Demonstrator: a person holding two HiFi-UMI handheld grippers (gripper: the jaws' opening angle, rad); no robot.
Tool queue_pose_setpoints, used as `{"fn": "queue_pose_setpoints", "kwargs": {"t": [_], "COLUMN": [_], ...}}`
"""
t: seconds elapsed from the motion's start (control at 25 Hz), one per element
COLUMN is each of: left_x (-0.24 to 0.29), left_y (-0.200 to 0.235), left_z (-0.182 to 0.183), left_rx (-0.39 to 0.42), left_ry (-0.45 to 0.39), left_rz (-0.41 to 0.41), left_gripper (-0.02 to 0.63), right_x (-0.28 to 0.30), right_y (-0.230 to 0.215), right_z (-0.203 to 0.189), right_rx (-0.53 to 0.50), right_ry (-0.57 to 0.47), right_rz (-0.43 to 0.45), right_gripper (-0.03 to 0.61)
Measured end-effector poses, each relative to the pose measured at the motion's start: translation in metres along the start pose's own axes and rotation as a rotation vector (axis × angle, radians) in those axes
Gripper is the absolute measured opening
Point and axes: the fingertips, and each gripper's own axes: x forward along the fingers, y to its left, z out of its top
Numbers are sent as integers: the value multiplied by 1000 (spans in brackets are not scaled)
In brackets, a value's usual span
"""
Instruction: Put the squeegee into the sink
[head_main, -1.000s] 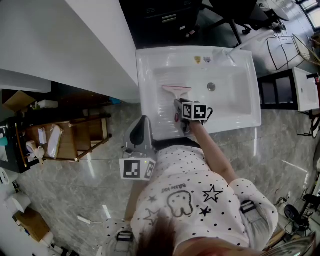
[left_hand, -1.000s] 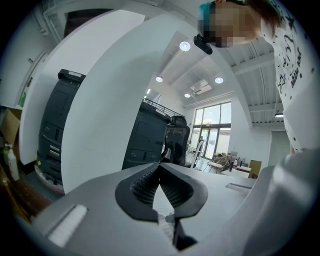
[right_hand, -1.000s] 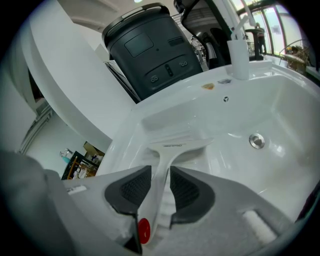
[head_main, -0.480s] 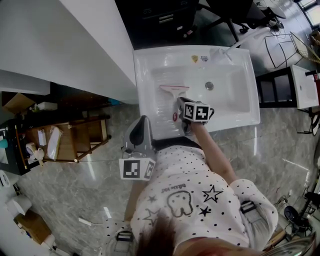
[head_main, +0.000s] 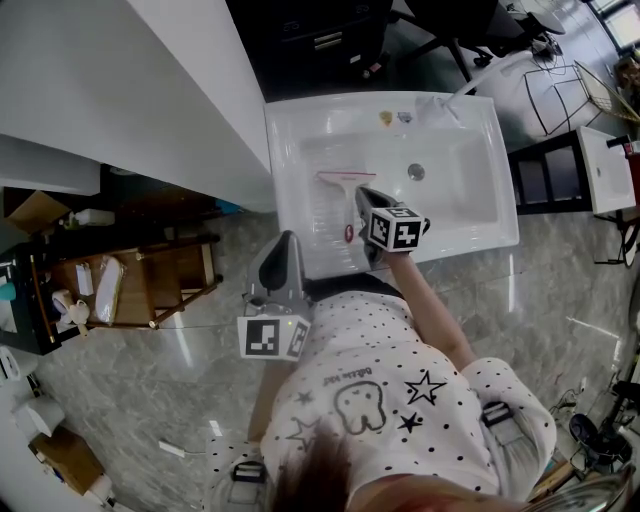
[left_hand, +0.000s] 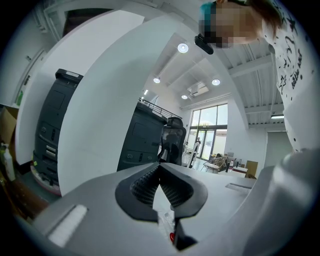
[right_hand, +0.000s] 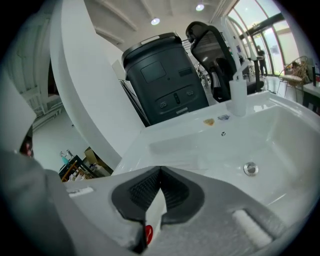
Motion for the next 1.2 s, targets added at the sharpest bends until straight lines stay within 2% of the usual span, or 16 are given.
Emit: {"fn": "queue_pose_setpoints", "kwargs": {"t": [0.32, 0.52, 0.96, 1.2], "left_x": [-7, -10, -17, -21], "left_y": [0, -3, -5, -2], "left_z": [3, 7, 12, 12], "left_rx": [6, 6, 44, 61], "left_ry": [-5, -15, -30, -16], "left_rz": [-12, -51, -143, -187], "left_gripper": [-5, -5, -5, -5], "right_x": [-29, -54, -93, -118], "right_y": [14, 25, 44, 61], "right_z": [22, 40, 62, 78], "right_rx": [-35, -47, -96, -142], "right_ry": [-90, -170, -333, -455], "right_rz": [21, 29, -7, -49], "right_gripper": [-8, -8, -8, -8]}}
